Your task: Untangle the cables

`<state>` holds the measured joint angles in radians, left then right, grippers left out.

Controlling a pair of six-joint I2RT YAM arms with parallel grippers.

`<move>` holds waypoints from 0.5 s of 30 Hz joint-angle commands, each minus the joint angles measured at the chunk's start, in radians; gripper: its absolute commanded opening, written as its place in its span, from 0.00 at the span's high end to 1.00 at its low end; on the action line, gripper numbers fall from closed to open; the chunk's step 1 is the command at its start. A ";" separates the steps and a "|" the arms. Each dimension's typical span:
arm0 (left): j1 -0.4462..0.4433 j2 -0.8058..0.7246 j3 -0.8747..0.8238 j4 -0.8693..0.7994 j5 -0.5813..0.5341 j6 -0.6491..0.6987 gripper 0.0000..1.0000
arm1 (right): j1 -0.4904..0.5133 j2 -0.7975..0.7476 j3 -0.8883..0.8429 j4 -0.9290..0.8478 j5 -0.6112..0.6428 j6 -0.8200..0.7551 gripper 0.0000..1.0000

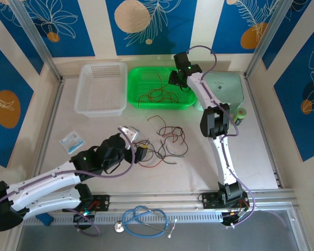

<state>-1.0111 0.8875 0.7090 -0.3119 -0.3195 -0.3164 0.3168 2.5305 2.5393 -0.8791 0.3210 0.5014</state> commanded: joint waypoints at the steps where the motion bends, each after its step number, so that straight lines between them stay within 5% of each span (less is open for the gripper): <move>1: -0.006 0.041 0.067 -0.073 0.007 -0.039 0.18 | -0.001 -0.082 0.008 -0.038 -0.032 -0.020 0.44; 8: -0.006 0.208 0.165 -0.097 0.076 -0.088 0.25 | 0.000 -0.230 -0.116 -0.037 -0.032 -0.026 0.46; 15: -0.006 0.479 0.305 -0.099 0.155 -0.184 0.33 | -0.002 -0.528 -0.444 0.054 -0.034 -0.037 0.55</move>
<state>-1.0126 1.2972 0.9554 -0.3904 -0.2111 -0.4374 0.3164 2.1326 2.1906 -0.8677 0.3088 0.4786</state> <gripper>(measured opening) 0.672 0.457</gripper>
